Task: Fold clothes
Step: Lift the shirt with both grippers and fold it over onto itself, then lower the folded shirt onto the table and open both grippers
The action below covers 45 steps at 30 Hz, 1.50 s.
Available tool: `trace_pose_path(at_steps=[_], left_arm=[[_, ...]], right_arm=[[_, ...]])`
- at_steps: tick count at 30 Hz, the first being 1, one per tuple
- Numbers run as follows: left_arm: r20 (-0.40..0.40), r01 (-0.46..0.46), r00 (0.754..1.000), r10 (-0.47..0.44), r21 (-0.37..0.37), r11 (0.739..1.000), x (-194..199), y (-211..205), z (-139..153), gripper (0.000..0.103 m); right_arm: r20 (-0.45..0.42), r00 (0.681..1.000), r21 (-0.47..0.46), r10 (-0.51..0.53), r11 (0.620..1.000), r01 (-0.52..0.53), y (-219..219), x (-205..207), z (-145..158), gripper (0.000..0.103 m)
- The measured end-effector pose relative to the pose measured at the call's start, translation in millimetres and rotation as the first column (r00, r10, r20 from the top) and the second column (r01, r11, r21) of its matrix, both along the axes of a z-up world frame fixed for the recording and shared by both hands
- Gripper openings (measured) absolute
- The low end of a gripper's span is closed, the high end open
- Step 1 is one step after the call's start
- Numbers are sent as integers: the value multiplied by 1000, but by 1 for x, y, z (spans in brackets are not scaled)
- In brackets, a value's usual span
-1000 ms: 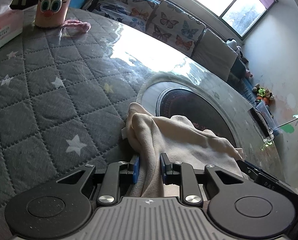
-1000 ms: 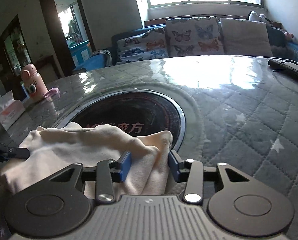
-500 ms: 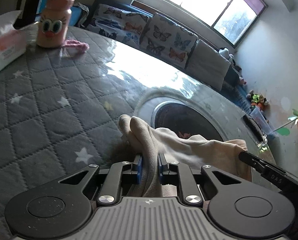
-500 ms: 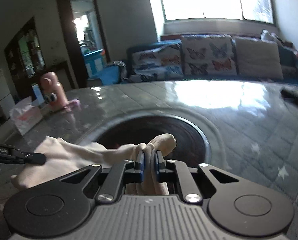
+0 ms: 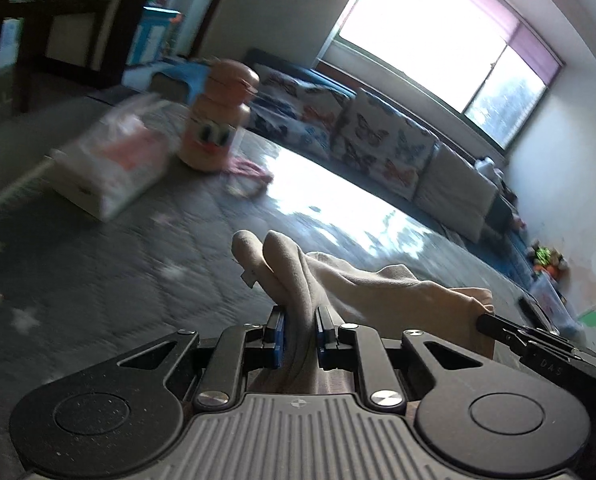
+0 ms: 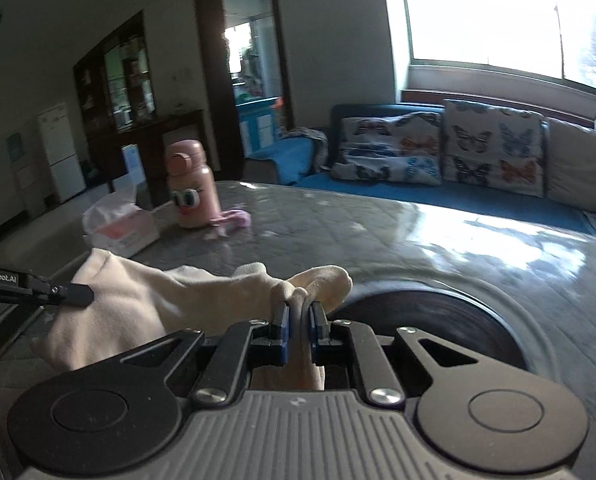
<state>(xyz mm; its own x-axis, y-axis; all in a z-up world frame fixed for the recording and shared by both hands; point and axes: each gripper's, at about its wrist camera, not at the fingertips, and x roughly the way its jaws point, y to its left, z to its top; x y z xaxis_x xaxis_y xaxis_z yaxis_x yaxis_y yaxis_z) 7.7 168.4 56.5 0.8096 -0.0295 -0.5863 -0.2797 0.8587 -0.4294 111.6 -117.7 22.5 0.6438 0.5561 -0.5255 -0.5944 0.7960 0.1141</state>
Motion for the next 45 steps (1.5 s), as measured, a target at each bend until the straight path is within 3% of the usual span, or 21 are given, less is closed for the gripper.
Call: trace_pose_path(at_steps=[3,10,15,17,19,20,27,30,31,34,45], left_arm=[[0,-48,999,48,20,999,-6,18,3,8],[1,-96,995,96,24,995,-12,42,-2,8],[-31,-85,996,86,21,996,-8,42,-15,10],[-47,-79,996,81,40,996,-3,40,-22,13],[-68,-81,994,85,52,995,3,38,-30,38],[-80,-81,993,85,51,995,5,36,-35,42],[-138,-79,987,85,50,996,21,34,-59,48],[-130,-81,988,87,50,995,25,33,-63,44],[-128,-76,988,81,46,996,26,33,-63,31],[-116,-63,991,67,37,997,27,31,-63,18],[-63,-124,990,130,88,988,-8,42,-26,15]], right_arm=[[6,999,-3,37,999,-37,21,5,1,9],[-1,998,-45,60,997,-60,60,20,-9,9],[-8,999,-60,50,997,-50,57,23,-17,9],[-7,999,-60,46,997,-46,54,23,-16,9],[-12,999,-57,38,998,-39,50,24,-16,9],[-15,999,-56,36,998,-36,49,24,-16,9],[-23,999,-52,39,998,-41,47,26,-19,9],[-23,999,-52,41,998,-43,48,27,-19,9],[-23,999,-53,42,998,-43,48,27,-19,9],[-23,999,-55,41,998,-42,49,28,-19,9],[-36,997,-30,72,997,-73,68,33,-23,9]])
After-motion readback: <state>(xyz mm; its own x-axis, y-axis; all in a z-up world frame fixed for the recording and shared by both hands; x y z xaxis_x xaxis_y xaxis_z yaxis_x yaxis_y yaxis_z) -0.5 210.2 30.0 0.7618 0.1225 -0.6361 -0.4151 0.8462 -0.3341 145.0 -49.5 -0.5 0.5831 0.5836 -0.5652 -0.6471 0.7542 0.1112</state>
